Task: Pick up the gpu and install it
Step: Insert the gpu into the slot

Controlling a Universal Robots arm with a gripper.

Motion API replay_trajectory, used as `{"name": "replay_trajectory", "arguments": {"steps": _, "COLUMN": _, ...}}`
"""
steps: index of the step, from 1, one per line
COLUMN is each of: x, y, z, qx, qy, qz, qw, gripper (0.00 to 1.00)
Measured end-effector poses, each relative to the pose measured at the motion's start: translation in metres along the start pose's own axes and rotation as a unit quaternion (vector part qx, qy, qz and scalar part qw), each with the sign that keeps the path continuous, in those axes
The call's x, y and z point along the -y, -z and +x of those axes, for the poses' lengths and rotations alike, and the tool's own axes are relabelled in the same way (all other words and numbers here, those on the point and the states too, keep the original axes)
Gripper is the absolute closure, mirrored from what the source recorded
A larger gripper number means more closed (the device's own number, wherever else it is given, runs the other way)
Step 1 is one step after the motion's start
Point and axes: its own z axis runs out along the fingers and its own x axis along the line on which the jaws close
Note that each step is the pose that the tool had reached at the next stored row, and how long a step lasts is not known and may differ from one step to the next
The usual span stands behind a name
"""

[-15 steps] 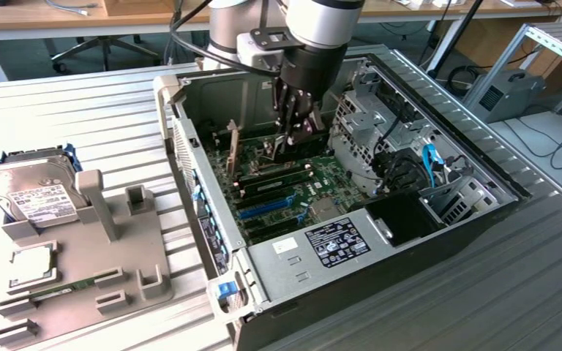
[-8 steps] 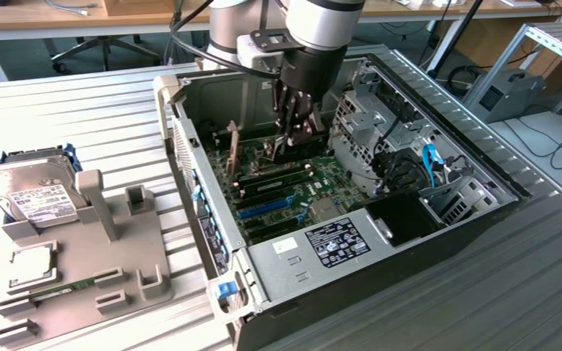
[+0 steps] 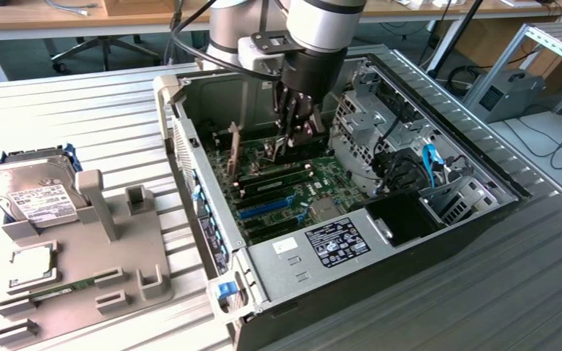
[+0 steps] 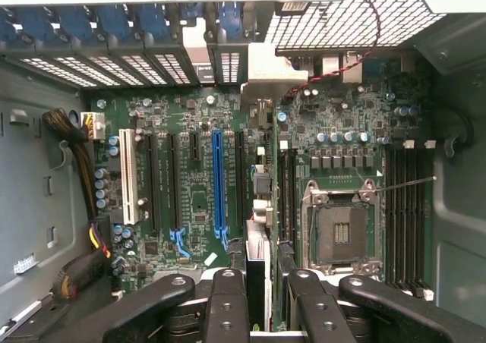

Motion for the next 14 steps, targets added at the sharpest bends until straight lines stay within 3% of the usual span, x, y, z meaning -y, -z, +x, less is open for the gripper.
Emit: {"name": "replay_trajectory", "arguments": {"steps": 14, "x": 0.0038, "y": -0.004, "z": 0.0, "qx": 0.0, "qy": 0.001, "qz": 0.0, "qw": 1.0, "gripper": 0.74}}
